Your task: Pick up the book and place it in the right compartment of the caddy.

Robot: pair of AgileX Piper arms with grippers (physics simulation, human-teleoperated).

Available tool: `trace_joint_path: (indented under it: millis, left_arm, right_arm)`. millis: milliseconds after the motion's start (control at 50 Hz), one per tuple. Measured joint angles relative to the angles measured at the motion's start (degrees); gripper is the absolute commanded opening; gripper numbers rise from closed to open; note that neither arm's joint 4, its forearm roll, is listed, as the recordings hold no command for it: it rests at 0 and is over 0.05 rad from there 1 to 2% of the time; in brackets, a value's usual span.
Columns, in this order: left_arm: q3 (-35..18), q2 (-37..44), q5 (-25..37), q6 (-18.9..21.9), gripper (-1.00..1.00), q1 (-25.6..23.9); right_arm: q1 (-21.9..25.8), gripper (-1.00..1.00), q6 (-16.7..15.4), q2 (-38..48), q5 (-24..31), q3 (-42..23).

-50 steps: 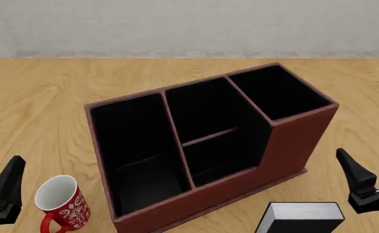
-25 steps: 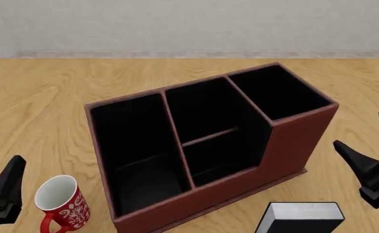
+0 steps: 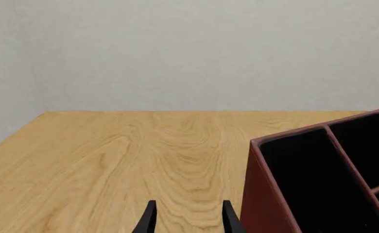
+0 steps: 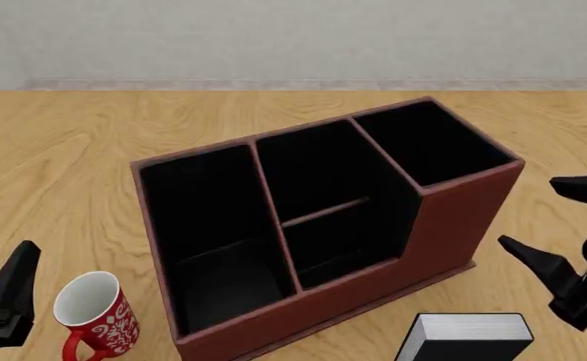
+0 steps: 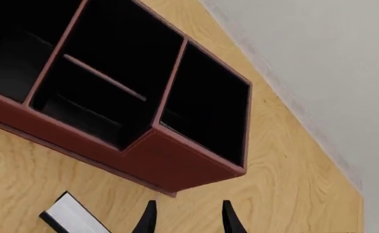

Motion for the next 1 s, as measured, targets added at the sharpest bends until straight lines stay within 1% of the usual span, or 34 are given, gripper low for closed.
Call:
trace_joint_path:
  millis: [280,660,1000]
  left_arm:
    - [-0.09,-0.02,0.1,-0.01,1.0,0.0]
    - [-0.05,-0.17,0.23,-0.01,1.0,0.0]
    - [-0.02,-0.17,0.19,-0.01,1.0,0.0]
  right_arm:
    - [0.57,1.0,-2.37,2.57,5.38,-2.38]
    - [1.24,1.0,-3.4,5.14,9.13,-3.31]
    - [3.91,1.0,-3.24,7.03,12.74,-3.19]
